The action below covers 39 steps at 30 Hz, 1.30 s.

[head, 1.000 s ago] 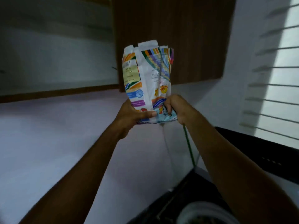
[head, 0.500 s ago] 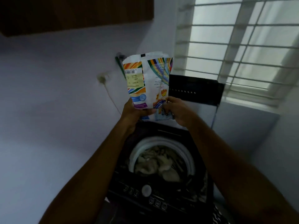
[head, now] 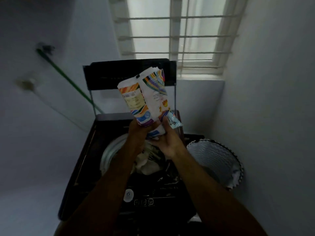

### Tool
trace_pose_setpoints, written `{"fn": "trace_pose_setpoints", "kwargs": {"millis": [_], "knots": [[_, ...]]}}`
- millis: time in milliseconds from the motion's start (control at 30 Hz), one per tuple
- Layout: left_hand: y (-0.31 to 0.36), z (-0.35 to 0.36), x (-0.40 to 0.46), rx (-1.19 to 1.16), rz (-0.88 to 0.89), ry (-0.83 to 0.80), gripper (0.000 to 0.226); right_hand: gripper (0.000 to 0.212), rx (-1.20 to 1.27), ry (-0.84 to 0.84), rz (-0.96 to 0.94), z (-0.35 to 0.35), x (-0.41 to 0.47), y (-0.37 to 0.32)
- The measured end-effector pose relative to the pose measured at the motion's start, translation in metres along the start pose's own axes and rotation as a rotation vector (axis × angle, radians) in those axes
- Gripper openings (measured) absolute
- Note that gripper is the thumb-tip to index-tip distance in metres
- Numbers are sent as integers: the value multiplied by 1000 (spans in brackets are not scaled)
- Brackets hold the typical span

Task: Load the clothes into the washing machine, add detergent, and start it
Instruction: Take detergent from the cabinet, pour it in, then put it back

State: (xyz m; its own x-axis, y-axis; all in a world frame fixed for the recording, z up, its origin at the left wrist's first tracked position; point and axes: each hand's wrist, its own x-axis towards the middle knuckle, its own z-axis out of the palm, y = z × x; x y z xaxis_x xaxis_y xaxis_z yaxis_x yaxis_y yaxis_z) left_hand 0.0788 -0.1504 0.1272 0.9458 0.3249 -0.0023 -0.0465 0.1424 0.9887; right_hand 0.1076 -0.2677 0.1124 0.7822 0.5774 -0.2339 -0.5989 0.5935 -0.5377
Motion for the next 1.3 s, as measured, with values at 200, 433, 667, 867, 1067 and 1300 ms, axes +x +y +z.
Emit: {"fn": "trace_pose_setpoints", "kwargs": {"millis": [200,433,667,867,1067,1300], "knots": [[-9,1,18,140,-87,-347,51,57,60,161,-192,-44,-2,2],[3,-9,27,41,-124,-529,49,80,-31,436,-362,-67,-24,23],[20,0,27,118,-138,-674,39,68,66,561,-476,-87,-68,32],[25,29,25,216,-91,-775,54,39,33,580,-530,-103,-105,22],[32,58,32,440,-144,-912,50,71,-59,644,-530,-113,-130,15],[18,76,22,686,-34,-781,19,28,-169,600,-553,-128,-167,8]]}}
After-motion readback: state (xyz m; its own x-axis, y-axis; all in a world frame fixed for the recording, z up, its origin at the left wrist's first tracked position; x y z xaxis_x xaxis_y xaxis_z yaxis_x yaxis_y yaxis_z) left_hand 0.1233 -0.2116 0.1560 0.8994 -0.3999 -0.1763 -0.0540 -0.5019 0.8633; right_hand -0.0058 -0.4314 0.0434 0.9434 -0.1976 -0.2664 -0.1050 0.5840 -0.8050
